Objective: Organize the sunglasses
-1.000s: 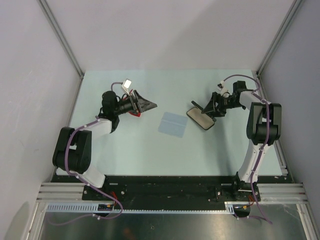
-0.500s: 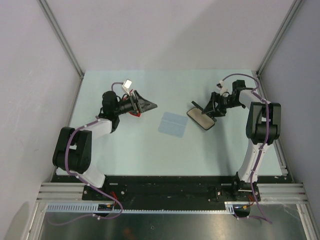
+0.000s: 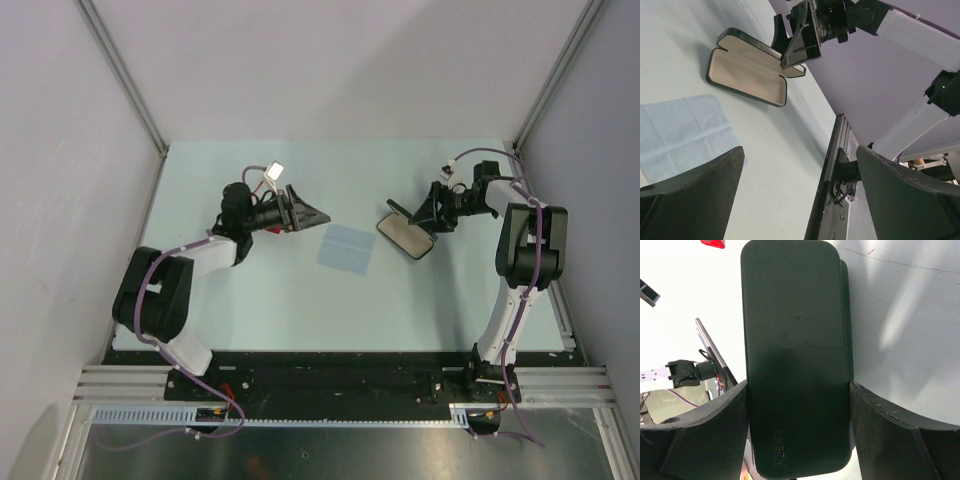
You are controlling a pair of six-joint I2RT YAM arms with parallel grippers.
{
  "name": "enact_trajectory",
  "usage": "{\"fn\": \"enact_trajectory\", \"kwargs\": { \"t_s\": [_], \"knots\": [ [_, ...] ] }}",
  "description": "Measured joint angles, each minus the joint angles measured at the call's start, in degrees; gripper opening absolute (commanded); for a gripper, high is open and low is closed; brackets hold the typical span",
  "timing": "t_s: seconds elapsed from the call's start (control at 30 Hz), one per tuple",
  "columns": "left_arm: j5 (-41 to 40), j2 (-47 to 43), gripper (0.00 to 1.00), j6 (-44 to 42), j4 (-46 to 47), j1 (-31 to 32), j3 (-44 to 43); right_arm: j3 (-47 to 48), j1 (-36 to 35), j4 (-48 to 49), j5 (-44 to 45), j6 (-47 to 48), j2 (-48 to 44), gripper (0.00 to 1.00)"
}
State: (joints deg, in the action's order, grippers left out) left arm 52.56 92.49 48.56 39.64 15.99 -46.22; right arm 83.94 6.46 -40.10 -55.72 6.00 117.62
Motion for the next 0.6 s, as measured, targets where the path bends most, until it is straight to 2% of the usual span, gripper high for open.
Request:
{"fn": "enact_trajectory", "kwargs": {
  "t_s": [0.23, 0.4, 0.6],
  "knots": [
    [-3.1, 8.7, 1.00, -0.7, 0.1, 6.6, -7.3, -1.3, 0.0, 2.4, -2.1, -1.9, 0.0, 0.76],
    [-5.6, 17.5, 1.00, -1.1, 0.1, 11.3, -14.7, -2.2, -0.8, 5.2, -2.8, -4.1, 0.7, 0.80],
    [-8.1, 25.5, 1.00, -1.8, -0.1, 15.3, -19.7, -2.4, -1.2, 7.8, -2.6, -6.6, 2.0, 0.89]
  ]
}}
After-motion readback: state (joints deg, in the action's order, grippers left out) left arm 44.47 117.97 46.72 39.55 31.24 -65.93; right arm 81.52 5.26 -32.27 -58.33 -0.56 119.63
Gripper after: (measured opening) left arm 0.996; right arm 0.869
